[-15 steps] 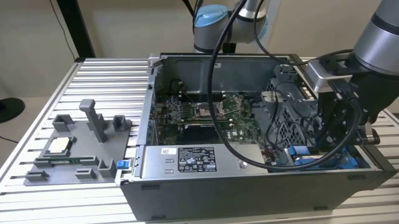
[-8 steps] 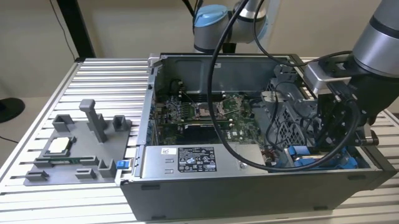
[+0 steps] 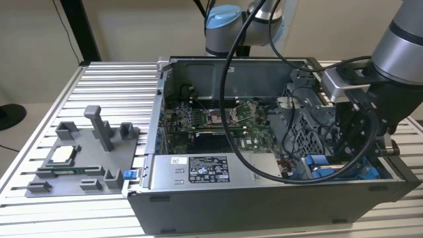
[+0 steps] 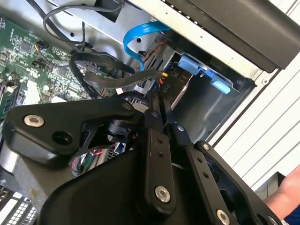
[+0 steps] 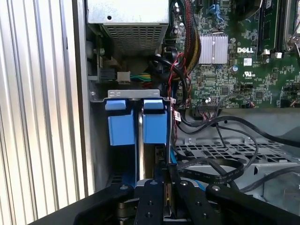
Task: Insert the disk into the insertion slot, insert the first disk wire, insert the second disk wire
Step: 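Insert the second disk wire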
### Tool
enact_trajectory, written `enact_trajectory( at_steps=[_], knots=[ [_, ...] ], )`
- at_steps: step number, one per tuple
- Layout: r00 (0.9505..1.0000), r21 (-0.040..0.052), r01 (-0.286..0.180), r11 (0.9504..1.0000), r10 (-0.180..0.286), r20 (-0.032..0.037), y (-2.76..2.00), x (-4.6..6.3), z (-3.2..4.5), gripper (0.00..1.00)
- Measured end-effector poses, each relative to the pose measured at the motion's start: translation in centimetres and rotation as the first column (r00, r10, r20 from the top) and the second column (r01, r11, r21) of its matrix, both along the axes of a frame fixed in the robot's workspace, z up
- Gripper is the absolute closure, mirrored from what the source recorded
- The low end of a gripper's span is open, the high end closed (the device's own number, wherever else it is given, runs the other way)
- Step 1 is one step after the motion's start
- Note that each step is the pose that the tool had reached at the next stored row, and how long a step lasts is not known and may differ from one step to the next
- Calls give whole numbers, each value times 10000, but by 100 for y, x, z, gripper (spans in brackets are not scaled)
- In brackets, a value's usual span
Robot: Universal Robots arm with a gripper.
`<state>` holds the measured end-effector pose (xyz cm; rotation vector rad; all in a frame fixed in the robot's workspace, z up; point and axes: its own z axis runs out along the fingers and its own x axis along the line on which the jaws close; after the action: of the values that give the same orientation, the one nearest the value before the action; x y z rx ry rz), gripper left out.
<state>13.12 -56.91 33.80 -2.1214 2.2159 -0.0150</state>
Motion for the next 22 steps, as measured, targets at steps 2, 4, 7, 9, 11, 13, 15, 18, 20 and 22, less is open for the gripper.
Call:
enact_trajectory(
  at_steps=[2, 4, 7, 9, 11, 13, 15, 18, 20, 22],
  knots=[
    [10000, 5, 1, 10000, -1, 1, -1, -1, -21, 100],
    [10000, 19, 1, 10000, -1, 1, 0, -1, -44, 100],
    [10000, 30, 1, 10000, -1, 1, 0, -1, -63, 100],
    [10000, 42, 1, 10000, -1, -2, 2, -1, -72, 0],
    [10000, 66, -2, 10000, 2, 2, 2, 1, -86, 0],
    [10000, 55, -1, 10000, 1, 1, 0, 1, -80, 0],
    [10000, 57, 1, 10000, -1, 1, 1, 0, -77, 0],
    [10000, 66, 2, 10000, -2, 1, 0, 0, 3, 0],
    [10000, 56, 2, 10000, -2, 1, 0, -1, 99, 0],
    [10000, 56, 1, 10000, -1, 1, 0, 0, 193, 0]
  ],
)
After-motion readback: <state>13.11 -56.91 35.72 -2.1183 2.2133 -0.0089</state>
